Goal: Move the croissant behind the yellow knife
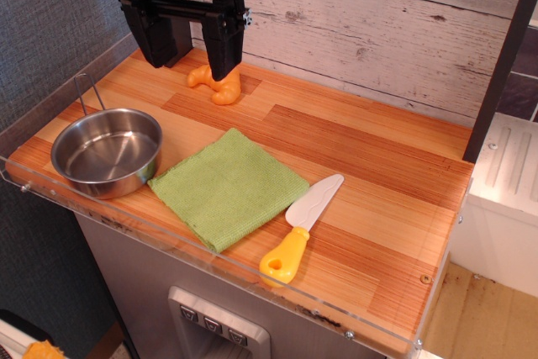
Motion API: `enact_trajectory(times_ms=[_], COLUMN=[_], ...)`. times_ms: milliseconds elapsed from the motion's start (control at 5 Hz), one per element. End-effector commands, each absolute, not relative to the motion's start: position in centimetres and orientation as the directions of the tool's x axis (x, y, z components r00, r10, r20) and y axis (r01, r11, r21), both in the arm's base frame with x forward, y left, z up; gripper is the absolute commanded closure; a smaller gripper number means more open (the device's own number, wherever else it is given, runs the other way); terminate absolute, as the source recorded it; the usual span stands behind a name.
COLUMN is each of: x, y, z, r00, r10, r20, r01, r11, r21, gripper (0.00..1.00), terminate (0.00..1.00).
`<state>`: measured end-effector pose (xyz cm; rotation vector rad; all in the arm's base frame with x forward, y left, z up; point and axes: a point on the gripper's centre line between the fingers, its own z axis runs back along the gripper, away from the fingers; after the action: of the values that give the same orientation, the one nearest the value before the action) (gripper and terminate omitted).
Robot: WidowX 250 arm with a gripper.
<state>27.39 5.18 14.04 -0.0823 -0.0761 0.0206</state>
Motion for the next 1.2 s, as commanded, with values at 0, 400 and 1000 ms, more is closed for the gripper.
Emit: enact_trajectory(times_ms=[0, 400, 1000], x=[27.4, 34.2, 37.8], y=[5.2, 7.2, 9.6], z=[14.0, 11.7, 6.9], r00=[0.997, 0.978, 0.96], r10=[0.024, 0.143, 0.225], r20=[0.075, 0.151, 0.168], r01=[-0.017, -0.127, -0.235], r11=[0.996, 0.986, 0.971], r21=[-0.083, -0.109, 0.045], gripper=[0.0, 0.0, 0.0], terminate=[0.0, 0.0, 0.0])
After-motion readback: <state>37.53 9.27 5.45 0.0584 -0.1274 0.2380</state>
